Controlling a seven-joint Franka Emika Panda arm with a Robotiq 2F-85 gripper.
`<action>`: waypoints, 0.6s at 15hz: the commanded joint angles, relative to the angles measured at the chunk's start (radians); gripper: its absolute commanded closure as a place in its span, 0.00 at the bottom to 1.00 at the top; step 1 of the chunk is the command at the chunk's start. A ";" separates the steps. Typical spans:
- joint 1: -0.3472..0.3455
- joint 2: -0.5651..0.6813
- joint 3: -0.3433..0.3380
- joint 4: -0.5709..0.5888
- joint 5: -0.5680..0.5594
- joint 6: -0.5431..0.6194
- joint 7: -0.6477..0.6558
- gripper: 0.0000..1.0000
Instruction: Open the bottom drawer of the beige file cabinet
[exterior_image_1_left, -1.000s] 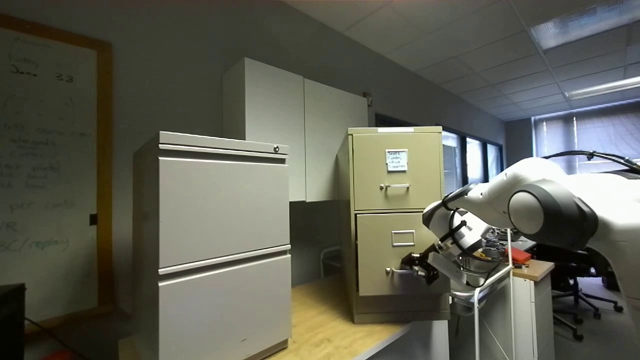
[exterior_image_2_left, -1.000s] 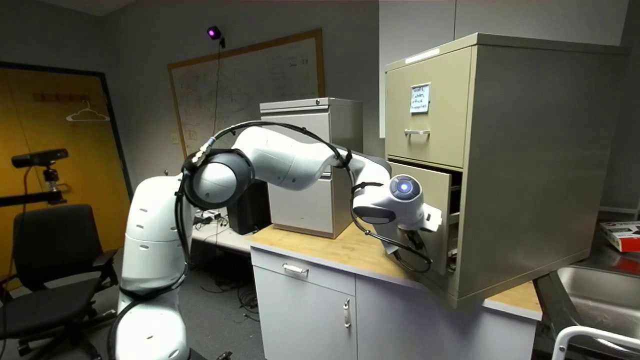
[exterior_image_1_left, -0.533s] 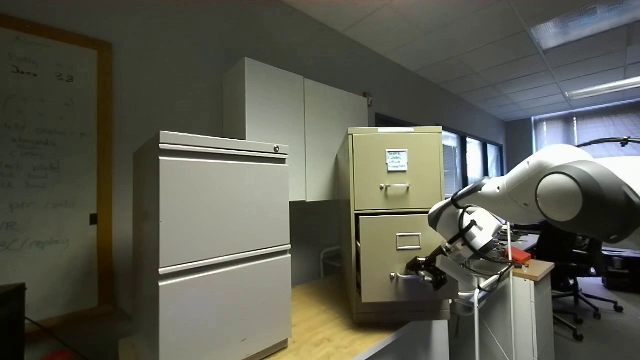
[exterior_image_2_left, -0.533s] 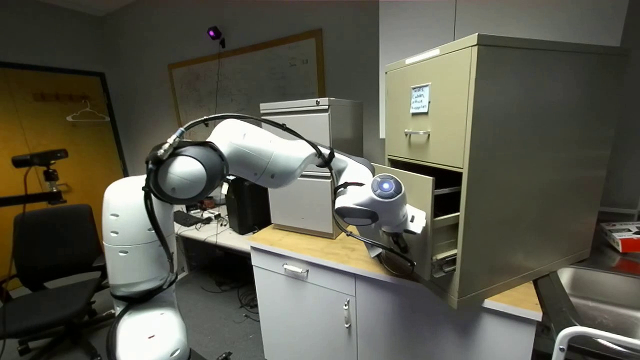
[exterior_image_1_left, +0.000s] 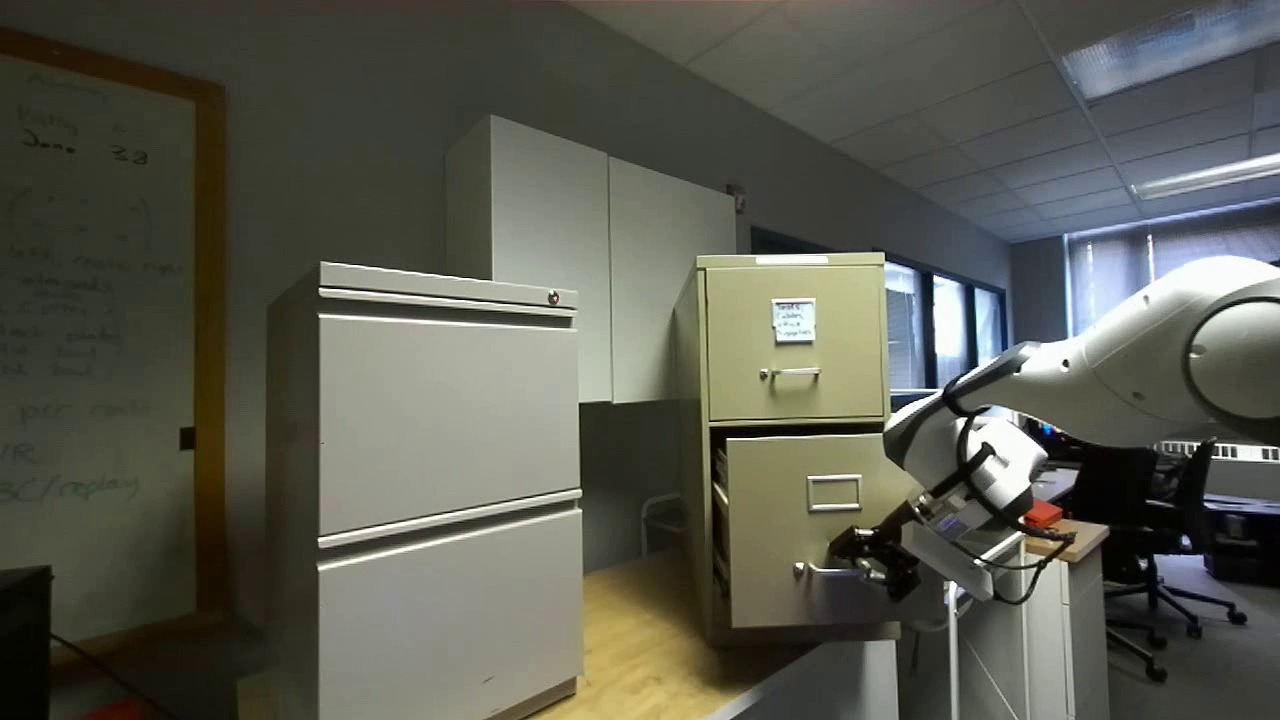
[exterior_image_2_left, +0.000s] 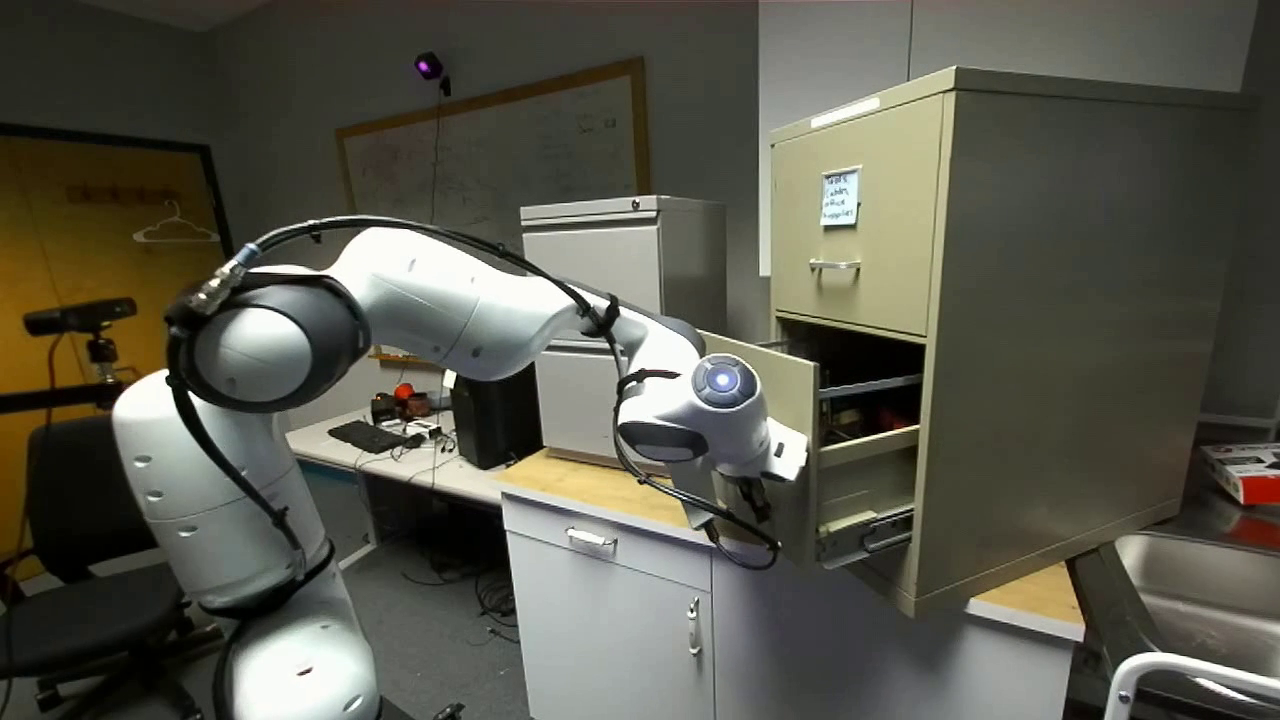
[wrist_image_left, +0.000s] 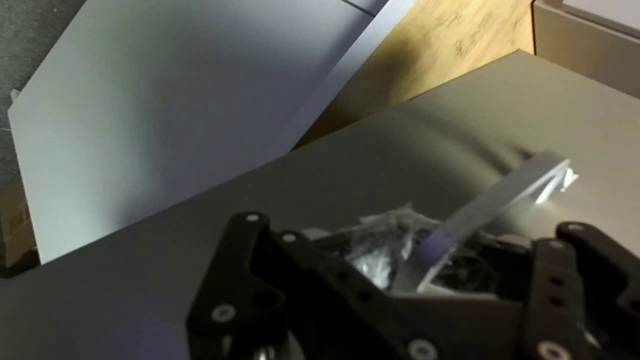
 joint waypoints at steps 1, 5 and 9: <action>0.030 -0.108 -0.015 -0.209 -0.076 -0.004 -0.072 1.00; 0.044 -0.208 -0.018 -0.319 -0.121 0.036 -0.044 1.00; 0.056 -0.319 -0.021 -0.430 -0.170 0.075 -0.004 0.75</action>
